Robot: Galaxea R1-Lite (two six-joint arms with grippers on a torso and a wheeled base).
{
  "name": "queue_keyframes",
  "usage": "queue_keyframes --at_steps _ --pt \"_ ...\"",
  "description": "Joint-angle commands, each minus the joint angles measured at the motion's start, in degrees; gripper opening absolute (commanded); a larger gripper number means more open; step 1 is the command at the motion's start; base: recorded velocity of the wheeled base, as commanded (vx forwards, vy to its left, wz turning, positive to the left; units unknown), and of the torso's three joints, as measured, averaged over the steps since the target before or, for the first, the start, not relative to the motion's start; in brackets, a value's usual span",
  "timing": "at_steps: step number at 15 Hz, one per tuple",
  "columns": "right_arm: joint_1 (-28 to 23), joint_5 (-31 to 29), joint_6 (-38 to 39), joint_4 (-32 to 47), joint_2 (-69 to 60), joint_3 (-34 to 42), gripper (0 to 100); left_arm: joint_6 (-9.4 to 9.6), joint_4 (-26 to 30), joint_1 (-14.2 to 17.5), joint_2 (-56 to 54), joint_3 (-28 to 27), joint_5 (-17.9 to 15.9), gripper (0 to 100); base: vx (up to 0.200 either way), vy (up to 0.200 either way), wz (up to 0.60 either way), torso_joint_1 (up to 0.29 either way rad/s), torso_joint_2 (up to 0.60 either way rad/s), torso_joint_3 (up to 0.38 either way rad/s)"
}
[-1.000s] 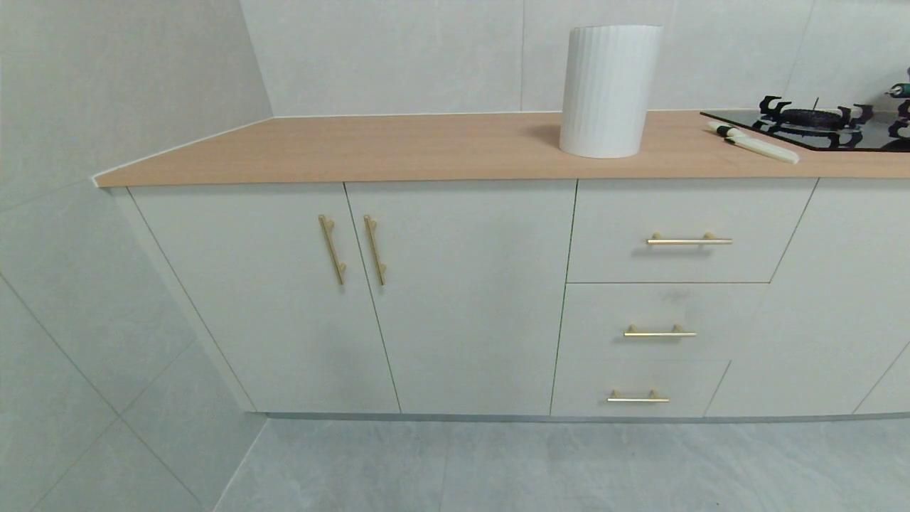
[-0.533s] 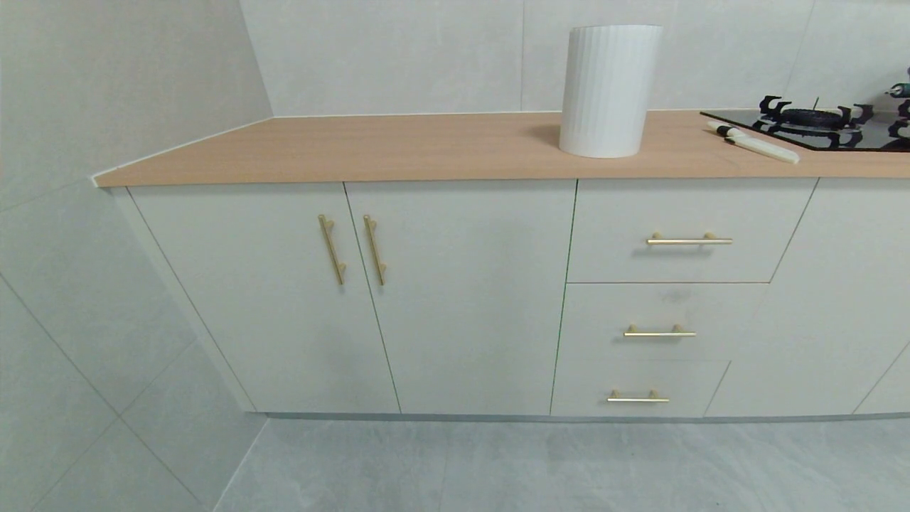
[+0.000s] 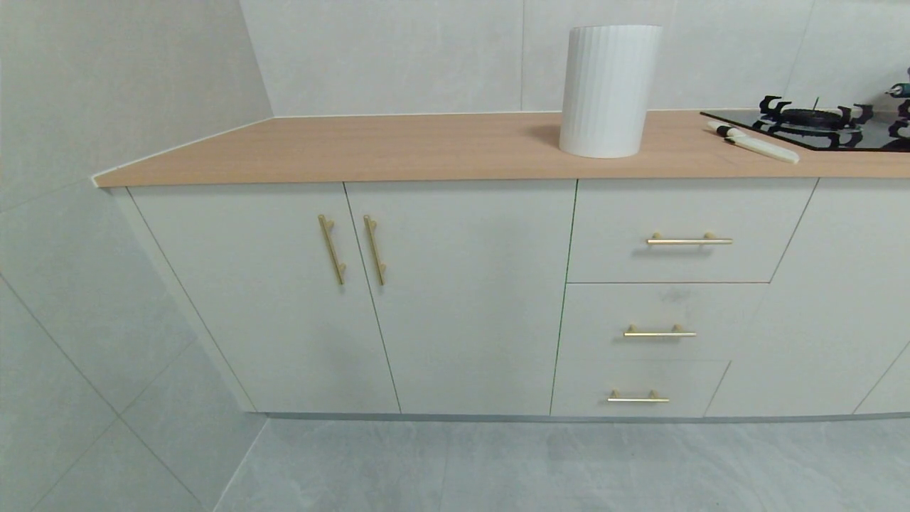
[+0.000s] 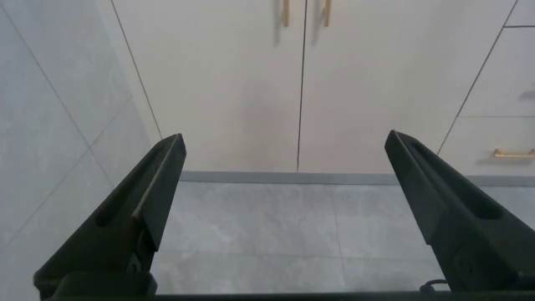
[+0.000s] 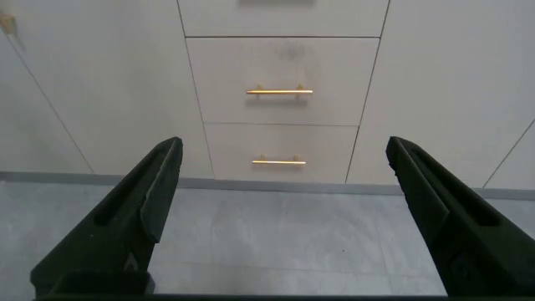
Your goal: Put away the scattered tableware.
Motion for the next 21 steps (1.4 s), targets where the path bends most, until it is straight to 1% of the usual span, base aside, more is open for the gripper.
queue_keyframes --at_steps 1,2,3,9,17,21 --pt "0.0 -0.9 1.2 0.3 0.1 0.0 100 -0.35 0.0 0.0 0.0 0.0 0.0 100 0.000 0.000 0.00 0.000 0.00 0.000" --pt "0.0 -1.9 1.7 0.2 0.1 0.0 100 -0.35 -0.1 0.0 0.0 0.0 0.0 100 0.000 0.000 0.00 0.000 0.00 0.000" --pt "0.0 -2.6 1.9 0.2 0.1 0.0 100 -0.35 -0.1 -0.1 0.0 0.0 0.0 100 0.200 0.000 0.00 -0.002 0.00 0.002" --pt "0.0 -0.9 0.4 0.0 0.1 0.1 100 -0.35 -0.1 0.0 0.0 0.0 0.0 100 0.200 0.000 0.00 0.004 0.00 0.004" --pt "0.0 -0.9 0.5 0.0 0.1 0.1 100 -0.35 -0.1 0.0 0.0 0.0 0.0 100 0.200 0.000 0.00 0.002 0.00 0.001" --pt "0.0 -0.9 0.5 0.0 0.1 0.1 100 -0.35 -0.1 0.0 0.0 -0.1 0.0 100 0.000 0.000 0.00 0.000 0.00 0.000"
